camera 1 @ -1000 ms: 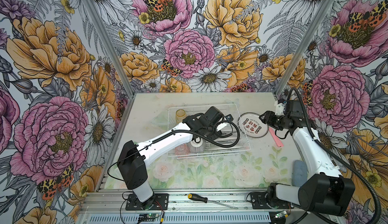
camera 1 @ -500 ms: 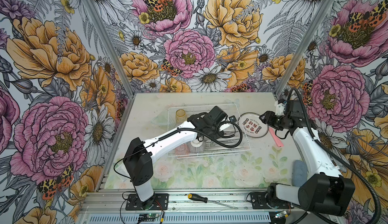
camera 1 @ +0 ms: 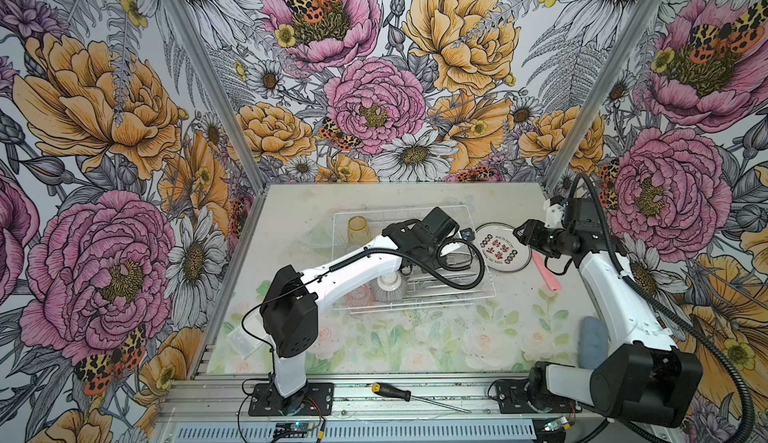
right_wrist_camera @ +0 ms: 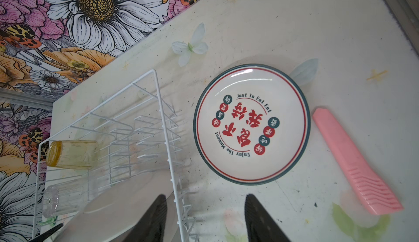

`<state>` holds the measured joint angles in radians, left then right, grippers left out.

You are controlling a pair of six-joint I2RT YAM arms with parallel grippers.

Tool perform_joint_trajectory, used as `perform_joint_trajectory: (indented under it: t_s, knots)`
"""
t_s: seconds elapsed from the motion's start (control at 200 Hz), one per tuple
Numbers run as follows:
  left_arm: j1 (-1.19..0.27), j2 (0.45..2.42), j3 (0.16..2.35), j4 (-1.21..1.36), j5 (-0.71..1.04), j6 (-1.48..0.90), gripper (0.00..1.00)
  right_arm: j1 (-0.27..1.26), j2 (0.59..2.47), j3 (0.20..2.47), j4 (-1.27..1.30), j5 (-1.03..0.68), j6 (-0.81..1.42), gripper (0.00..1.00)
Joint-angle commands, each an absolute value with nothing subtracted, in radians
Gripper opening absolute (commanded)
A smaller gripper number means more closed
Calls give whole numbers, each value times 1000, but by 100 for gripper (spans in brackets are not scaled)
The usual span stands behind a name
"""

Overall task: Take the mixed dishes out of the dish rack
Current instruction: 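Lower the left gripper onto the white plates in the rack while the right gripper hovers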

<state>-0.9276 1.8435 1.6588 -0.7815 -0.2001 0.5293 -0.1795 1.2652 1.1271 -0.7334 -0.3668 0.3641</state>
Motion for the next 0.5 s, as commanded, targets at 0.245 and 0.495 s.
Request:
perform_joint_trajectory:
  t_s: [0.245, 0.495]
  knots:
    - [-953, 1869, 1669, -714, -377, 562, 26, -170, 1259, 1126, -733, -366, 337, 57]
    - [-960, 1856, 1647, -647, -454, 569, 25, -171, 1264, 1124, -732, -368, 332, 57]
